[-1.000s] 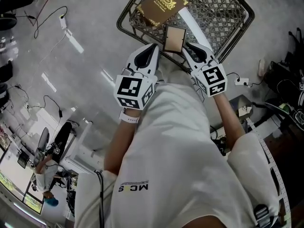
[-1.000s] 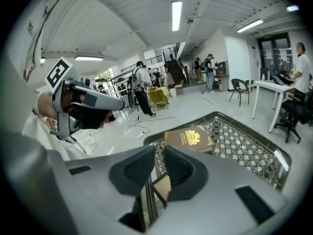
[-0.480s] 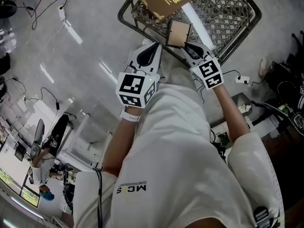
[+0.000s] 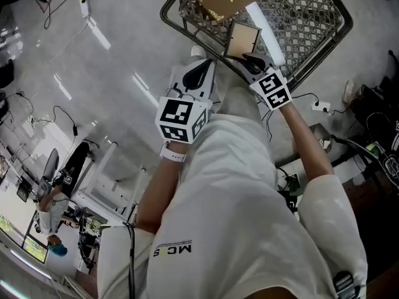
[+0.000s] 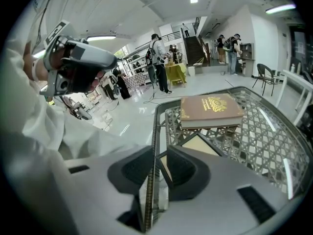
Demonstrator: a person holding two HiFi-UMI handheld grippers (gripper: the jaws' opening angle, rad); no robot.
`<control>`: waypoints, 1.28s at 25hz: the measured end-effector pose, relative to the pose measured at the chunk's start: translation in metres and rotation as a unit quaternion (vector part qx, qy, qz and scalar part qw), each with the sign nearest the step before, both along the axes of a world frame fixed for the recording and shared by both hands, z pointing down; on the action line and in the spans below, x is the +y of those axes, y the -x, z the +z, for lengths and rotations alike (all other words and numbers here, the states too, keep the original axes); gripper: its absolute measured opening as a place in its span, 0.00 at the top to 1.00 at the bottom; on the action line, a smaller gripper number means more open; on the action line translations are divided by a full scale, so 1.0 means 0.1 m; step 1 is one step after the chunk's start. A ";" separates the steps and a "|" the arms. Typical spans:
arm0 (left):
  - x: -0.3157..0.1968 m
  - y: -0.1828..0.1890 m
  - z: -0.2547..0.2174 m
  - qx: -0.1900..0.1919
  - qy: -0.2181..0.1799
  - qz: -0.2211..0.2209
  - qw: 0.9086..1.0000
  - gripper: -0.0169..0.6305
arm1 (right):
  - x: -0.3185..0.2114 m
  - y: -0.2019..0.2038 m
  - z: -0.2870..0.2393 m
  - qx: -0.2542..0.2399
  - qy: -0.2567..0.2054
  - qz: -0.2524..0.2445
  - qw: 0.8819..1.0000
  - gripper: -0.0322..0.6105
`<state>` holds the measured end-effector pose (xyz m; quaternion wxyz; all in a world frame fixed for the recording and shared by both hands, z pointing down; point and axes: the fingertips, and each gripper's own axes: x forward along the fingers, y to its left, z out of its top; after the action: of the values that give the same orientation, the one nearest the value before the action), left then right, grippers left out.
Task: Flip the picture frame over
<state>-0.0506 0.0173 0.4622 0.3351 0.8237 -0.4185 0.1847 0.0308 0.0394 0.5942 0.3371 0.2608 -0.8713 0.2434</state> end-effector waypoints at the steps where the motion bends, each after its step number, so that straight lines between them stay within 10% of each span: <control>1: 0.02 0.01 0.01 -0.001 0.002 -0.002 1.000 0.94 | 0.01 0.01 0.04 0.003 0.002 -0.006 1.000 0.79; 32: 0.09 0.07 0.03 -0.001 0.009 -0.011 1.000 0.94 | 0.24 0.14 0.98 0.146 -0.019 -0.193 0.970 0.84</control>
<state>-0.0573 0.0259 0.4651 0.3437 0.8159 -0.4263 0.1853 0.0167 0.0634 0.6918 0.4965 0.1268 -0.8508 0.1164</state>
